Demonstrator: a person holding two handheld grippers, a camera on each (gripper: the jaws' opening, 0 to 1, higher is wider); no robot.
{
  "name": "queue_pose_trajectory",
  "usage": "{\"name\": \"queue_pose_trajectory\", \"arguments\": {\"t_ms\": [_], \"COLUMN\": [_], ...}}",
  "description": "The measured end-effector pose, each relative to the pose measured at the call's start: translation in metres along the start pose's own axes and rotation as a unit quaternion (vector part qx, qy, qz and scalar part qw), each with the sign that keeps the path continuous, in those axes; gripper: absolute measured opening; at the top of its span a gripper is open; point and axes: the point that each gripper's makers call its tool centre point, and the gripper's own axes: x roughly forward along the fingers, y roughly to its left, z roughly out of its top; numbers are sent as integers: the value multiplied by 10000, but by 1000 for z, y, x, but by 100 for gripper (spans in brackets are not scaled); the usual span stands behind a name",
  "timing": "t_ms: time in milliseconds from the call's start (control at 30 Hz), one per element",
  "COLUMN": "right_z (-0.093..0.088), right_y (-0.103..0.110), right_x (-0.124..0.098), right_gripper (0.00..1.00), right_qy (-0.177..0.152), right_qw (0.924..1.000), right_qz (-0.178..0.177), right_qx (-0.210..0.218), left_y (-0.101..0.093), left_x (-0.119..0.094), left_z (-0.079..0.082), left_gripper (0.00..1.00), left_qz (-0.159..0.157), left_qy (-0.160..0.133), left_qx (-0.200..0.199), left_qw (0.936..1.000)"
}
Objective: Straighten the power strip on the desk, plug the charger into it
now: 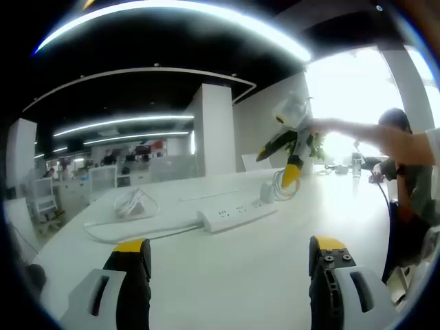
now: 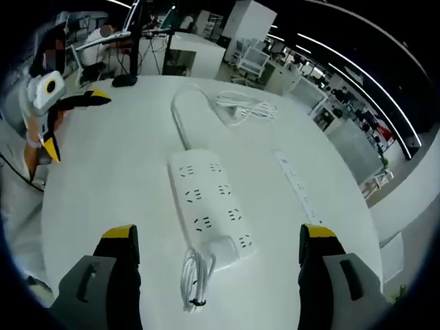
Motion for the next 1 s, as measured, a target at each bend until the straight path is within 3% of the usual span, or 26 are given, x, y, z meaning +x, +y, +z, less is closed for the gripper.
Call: {"name": "queue_pose_trajectory", "arguments": {"t_ms": [533, 1000], "right_z": [13, 23], "right_y": [-17, -17], "right_x": [-32, -60], "right_gripper": [86, 89], "right_qy": [-631, -1257], "right_qw": [9961, 9861], "right_qz": [-429, -797], "right_qx": [446, 744], "left_y": [-3, -4], "left_x": [3, 1], "left_z": [0, 1], "left_gripper": [98, 98], "left_qz": [-37, -53], "left_qy": [-9, -35], "left_qx": [-6, -33], "left_qw": [10000, 10000]}}
